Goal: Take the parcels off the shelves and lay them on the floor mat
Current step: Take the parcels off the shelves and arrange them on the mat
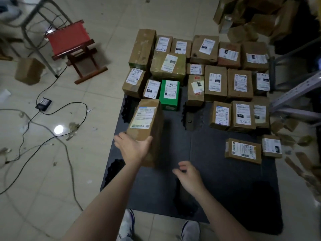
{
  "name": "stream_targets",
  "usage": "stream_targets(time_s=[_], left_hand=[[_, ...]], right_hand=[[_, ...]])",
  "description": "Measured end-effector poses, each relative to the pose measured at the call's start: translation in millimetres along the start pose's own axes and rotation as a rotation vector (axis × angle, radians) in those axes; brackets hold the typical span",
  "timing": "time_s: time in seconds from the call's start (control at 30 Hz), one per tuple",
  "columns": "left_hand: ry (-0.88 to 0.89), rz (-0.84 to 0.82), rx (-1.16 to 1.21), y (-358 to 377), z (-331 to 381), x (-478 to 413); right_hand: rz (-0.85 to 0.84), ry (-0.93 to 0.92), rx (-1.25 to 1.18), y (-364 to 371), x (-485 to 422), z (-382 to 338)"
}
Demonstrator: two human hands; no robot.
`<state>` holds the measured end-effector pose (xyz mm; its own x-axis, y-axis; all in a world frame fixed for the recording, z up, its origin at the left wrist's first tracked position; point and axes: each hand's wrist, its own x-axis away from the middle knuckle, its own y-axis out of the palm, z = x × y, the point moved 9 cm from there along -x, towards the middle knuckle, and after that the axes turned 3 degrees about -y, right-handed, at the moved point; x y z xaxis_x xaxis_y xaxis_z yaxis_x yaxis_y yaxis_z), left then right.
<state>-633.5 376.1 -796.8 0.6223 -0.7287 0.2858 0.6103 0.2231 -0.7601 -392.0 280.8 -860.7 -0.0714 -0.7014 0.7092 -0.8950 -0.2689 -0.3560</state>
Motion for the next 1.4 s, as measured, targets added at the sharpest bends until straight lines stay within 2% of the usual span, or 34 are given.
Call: stream_targets(time_s=[0.17,0.3,0.43,0.53,0.7,0.9,0.97,1.1,1.2,1.3,1.4], left_hand=[[-0.018,0.089,0.046,-28,-25,-52],[-0.110,0.076,0.061,-34,-48,-82],[-0.271,-0.010,0.051,-27,-77,-98],[-0.336,-0.053,0.068,-22,-91,-107],[-0.305,-0.080,0.070,-14,-100,-134],[-0.173,-0.070,0.093,4,-82,-175],[-0.162,-0.142,0.040,20,-86,-181],[-0.241,-0.451,-0.183,59,-122,-177],[-0.164,-0.624,-0.336,81,-134,-174],[-0.075,-0.717,-0.444,96,-129,-177],[-0.012,-0.761,-0.452,108,-115,-180]], right_hand=[[-0.050,-0.074,-0.043,61,-39,-61],[-0.096,-0.072,-0.089,110,-57,-96],[-0.165,0.019,-0.147,148,-69,-113],[-0.205,0.133,-0.323,166,-75,-122],[-0.223,0.169,-0.352,190,-93,-132],[-0.168,0.177,-0.437,202,-121,-139],[-0.140,0.174,-0.446,202,-130,-136],[-0.119,0.190,-0.426,205,-142,-120],[-0.123,0.216,-0.415,208,-144,-107],[-0.120,0.238,-0.413,208,-147,-100],[-0.067,0.222,-0.428,202,-155,-101]])
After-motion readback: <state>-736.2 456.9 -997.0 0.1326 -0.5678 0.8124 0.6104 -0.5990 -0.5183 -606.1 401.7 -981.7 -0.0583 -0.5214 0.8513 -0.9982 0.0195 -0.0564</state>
